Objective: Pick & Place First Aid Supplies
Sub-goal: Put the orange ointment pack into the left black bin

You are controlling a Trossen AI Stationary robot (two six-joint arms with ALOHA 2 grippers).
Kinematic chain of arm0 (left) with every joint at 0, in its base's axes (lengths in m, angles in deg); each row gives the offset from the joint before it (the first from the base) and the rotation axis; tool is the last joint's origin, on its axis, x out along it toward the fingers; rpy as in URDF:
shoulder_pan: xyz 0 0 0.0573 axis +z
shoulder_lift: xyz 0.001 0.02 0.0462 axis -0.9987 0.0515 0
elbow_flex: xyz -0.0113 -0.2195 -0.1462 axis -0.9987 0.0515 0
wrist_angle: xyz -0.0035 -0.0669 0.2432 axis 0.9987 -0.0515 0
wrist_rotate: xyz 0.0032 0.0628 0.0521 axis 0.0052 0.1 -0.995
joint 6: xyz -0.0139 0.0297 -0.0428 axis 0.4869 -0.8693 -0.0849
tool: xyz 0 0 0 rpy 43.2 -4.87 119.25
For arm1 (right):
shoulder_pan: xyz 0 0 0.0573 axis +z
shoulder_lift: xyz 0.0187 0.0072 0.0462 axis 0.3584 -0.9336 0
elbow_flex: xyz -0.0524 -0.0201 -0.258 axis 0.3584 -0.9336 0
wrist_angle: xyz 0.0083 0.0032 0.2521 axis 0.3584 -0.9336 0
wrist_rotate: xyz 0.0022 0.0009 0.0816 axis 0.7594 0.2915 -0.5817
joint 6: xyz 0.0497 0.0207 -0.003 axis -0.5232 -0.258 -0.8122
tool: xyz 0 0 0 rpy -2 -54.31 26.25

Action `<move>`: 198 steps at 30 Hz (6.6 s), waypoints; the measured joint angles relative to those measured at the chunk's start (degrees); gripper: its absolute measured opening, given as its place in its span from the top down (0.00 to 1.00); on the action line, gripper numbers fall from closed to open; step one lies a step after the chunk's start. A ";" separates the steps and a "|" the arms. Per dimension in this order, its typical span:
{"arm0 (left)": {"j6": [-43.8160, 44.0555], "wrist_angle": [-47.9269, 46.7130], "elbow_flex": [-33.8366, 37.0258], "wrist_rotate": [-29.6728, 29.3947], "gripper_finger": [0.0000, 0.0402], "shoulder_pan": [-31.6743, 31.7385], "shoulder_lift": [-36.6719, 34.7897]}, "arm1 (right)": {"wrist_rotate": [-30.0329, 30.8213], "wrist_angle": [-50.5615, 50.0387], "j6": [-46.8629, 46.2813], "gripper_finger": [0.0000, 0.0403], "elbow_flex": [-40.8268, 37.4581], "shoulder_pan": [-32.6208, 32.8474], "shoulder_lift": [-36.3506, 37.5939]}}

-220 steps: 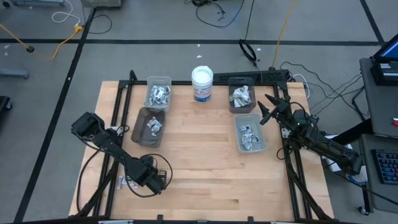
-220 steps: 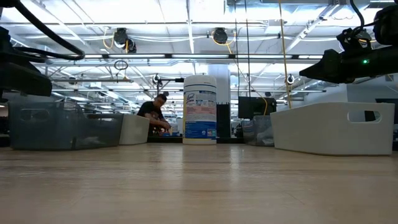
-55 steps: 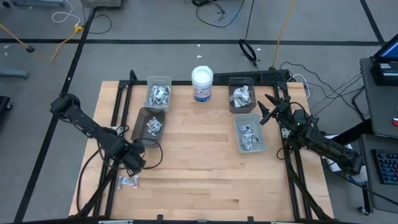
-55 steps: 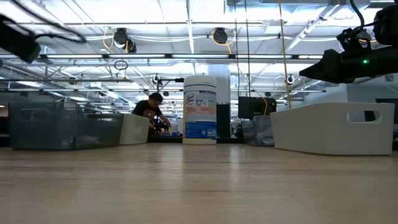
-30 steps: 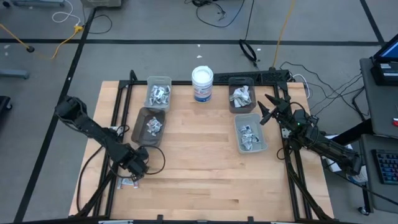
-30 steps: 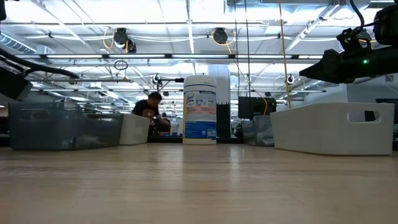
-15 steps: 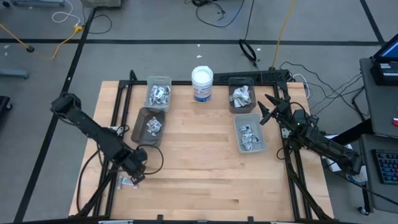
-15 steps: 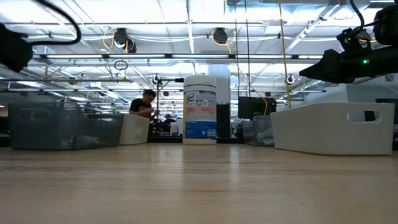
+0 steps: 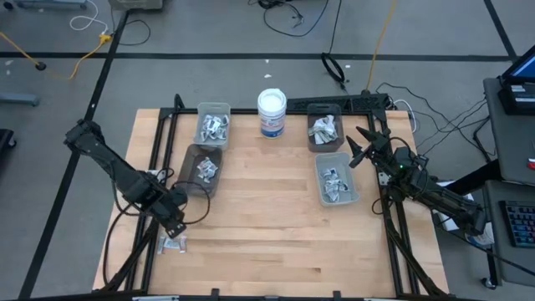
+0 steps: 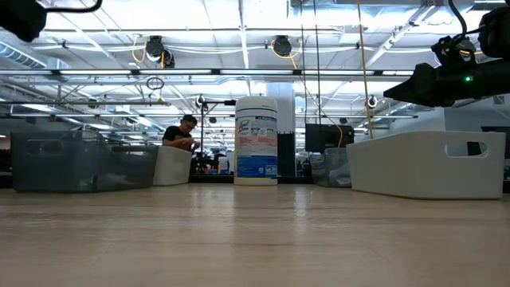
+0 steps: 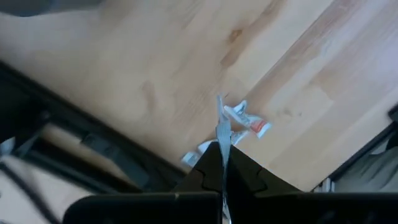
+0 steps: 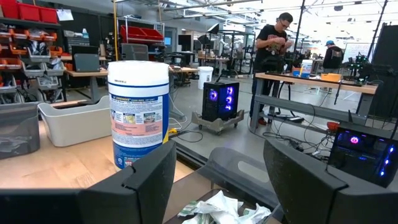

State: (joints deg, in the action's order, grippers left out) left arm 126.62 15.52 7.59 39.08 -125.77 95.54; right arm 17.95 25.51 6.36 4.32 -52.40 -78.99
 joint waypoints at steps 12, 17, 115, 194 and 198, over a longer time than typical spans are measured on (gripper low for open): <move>2.58 -7.64 -4.97 -2.67 1.00 9.62 0.84 | 0.01 0.00 -0.01 0.41 0.01 -0.01 0.00; -4.41 -7.59 -4.97 -2.75 1.00 21.49 2.28 | 0.00 0.00 -0.02 0.41 0.02 0.00 0.00; 36.44 0.72 -3.72 5.14 0.60 2.88 7.32 | 0.01 0.00 -0.01 0.41 0.02 -0.02 0.01; 18.15 1.62 -3.68 -1.66 1.00 6.13 10.86 | 0.00 0.00 -0.02 0.41 0.00 -0.02 0.00; 10.36 -0.36 -3.68 -1.64 1.00 14.38 10.39 | 0.01 0.00 -0.02 0.41 0.01 0.00 0.02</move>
State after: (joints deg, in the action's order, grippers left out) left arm 136.98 15.15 3.91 37.44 -111.39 105.93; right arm 17.96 25.51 6.34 4.33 -52.40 -78.97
